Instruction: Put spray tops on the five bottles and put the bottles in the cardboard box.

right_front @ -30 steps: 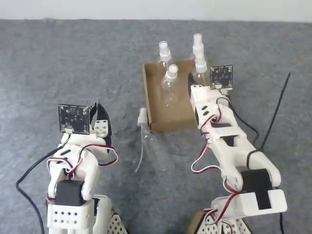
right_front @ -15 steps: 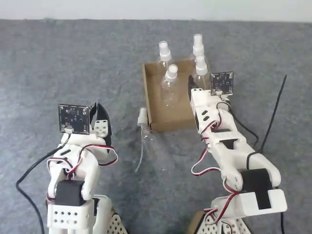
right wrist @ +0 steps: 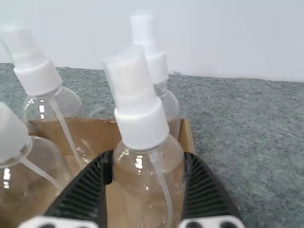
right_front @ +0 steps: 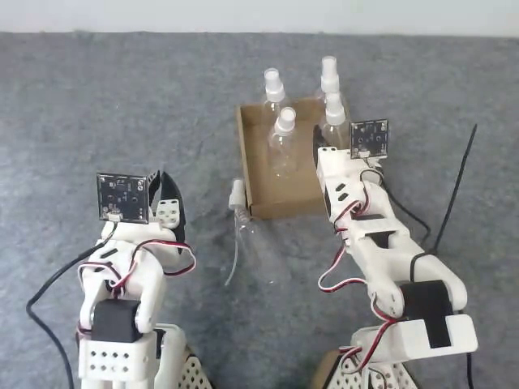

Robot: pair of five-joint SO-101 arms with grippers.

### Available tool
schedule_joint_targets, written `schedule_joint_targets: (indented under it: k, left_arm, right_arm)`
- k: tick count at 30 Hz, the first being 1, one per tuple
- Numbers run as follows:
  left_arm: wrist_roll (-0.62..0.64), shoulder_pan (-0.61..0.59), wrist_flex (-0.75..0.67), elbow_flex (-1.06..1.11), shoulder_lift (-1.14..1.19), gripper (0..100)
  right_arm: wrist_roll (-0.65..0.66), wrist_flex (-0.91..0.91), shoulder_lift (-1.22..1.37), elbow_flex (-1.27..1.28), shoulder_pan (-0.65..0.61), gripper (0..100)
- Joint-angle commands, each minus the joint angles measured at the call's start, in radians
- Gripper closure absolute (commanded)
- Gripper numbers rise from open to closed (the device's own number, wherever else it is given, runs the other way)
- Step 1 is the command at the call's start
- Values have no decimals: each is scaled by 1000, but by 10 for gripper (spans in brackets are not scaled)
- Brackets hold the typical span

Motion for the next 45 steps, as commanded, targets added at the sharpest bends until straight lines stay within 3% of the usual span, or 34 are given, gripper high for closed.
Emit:
schedule_joint_targets:
  k: [1, 7, 21, 28, 41, 45]
  left_arm:
    - [17, 0, -32, -8, -6, 988]
    - [17, 0, -32, -8, -6, 988]
    - [17, 0, -32, -8, -6, 988]
    - [17, 0, -31, -8, -6, 988]
    - [17, 0, -29, -8, -6, 988]
    - [17, 0, -29, -7, -5, 988]
  right_arm:
    - [-6, -24, -10, -5, 5, 910]
    - [-6, -22, -7, -5, 4, 808]
    - [-2, -22, -12, -8, 4, 696]
    - [0, -16, -59, -12, 5, 688]
    - [-6, 278, -288, -152, 8, 688]
    - [-6, 496, -387, -279, 4, 690]
